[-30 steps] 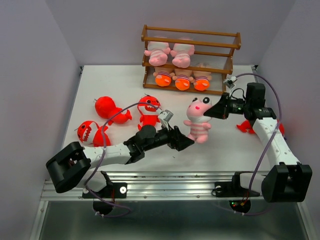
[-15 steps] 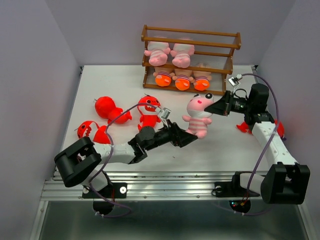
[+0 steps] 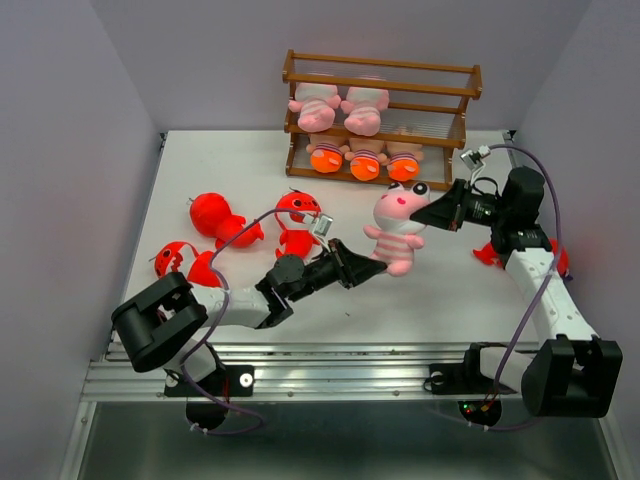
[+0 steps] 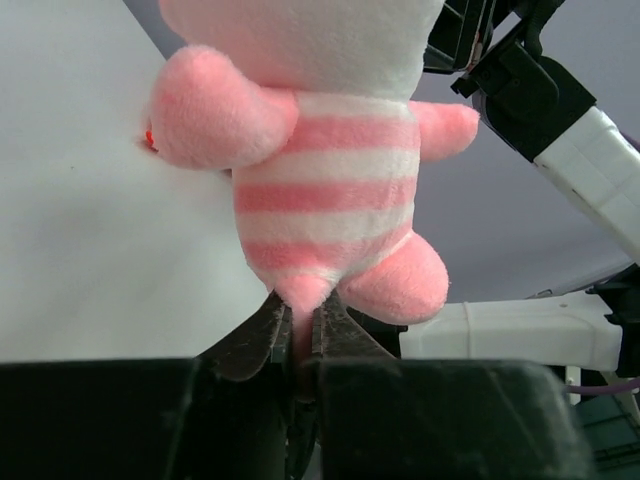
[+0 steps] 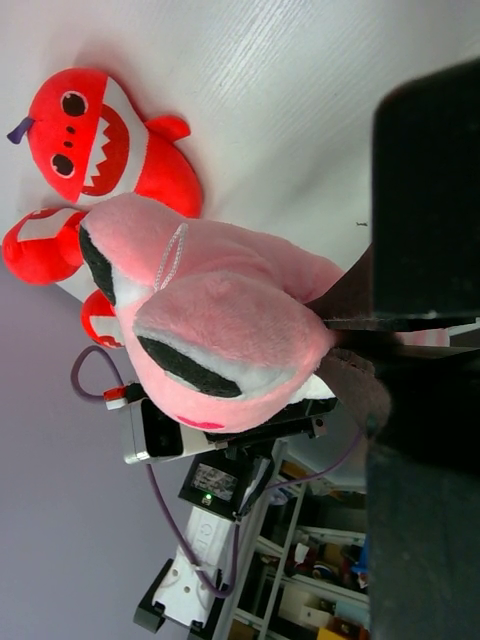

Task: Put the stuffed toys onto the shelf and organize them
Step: Pass the stuffed toy from the right arm to the left

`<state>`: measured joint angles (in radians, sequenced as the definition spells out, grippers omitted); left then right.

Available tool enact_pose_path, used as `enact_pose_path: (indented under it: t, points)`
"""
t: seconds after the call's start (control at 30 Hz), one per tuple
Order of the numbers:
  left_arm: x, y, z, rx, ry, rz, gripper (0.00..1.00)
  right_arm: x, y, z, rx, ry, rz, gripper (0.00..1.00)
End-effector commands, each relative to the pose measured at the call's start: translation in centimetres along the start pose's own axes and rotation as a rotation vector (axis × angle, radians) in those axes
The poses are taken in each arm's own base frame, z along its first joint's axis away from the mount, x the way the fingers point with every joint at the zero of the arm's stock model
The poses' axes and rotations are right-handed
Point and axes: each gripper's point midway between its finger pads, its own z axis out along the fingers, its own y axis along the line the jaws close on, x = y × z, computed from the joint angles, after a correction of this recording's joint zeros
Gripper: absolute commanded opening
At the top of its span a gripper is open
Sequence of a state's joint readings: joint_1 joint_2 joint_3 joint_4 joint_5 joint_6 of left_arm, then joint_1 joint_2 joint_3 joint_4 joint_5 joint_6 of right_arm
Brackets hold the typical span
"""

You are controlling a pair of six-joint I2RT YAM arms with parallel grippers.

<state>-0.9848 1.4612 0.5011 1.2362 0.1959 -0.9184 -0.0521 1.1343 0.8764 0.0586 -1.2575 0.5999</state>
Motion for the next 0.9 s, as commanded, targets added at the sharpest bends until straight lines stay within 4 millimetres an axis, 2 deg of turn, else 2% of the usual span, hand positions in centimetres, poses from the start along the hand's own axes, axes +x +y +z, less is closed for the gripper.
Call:
enact_pose_path:
  t: [0.0,0.07,0.17,0.37,0.4,0.43,0.5,0.57,0.6,0.63,0.67,0.77,0.83,0.87]
  points:
    - [-2.2,-2.1,-0.5,0.071,-0.076,0.023,0.08,-0.2,0.9,-0.3,-0.029,-0.005,-0.057,0.01]
    - [-2.2,-2.0,-0.5,0.070,-0.076,0.029,0.00,-0.1,1.0,-0.3,-0.029,-0.006,-0.067,0.01]
    - [-2.0,-1.4,-0.5,0.044,-0.059,0.050,0.00,-0.1,1.1,-0.4,-0.024,-0.015,-0.111,0.01]
    - [-2.1,-0.1,-0.4,-0.072,-0.013,0.135,0.00,0.0,0.9,-0.6,0.007,-0.040,-0.216,0.17]
    - [-2.2,0.0,-0.5,-0.083,-0.010,0.144,0.00,0.0,0.7,-0.6,0.016,-0.043,-0.225,0.22]
    - [-2.4,0.1,-0.6,-0.097,-0.012,0.168,0.00,-0.1,0.2,-0.6,0.036,-0.053,-0.254,0.47]
    - [-2.6,0.8,-0.8,-0.146,0.003,0.201,0.00,-0.2,-0.9,-0.7,0.096,-0.061,-0.298,0.74]
    - [-2.3,1.7,-1.2,-0.203,0.033,0.223,0.00,-0.5,-1.7,-1.0,0.153,-0.062,-0.341,0.83]
    - [-2.8,2.0,-1.1,-0.225,0.029,0.249,0.00,-0.6,-3.0,-1.4,0.232,-0.063,-0.367,0.90]
    - [-2.3,3.0,-1.4,-0.273,0.061,0.257,0.00,-1.0,-3.6,-1.6,0.277,-0.070,-0.387,0.94]
    - [-2.7,2.9,-1.2,-0.283,0.062,0.267,0.00,-1.1,-4.1,-2.0,0.322,-0.078,-0.407,0.99]
    - [-2.8,4.3,-1.4,-0.345,0.095,0.310,0.00,-2.2,-6.4,-3.5,0.482,-0.127,-0.448,1.00]
    - [-3.4,4.2,-0.8,-0.356,0.099,0.336,0.00,-2.9,-8.9,-5.6,0.653,-0.187,-0.417,1.00]
    - [-3.1,5.1,-0.8,-0.384,0.129,0.359,0.00,-2.9,-9.6,-6.1,0.698,-0.201,-0.407,1.00]
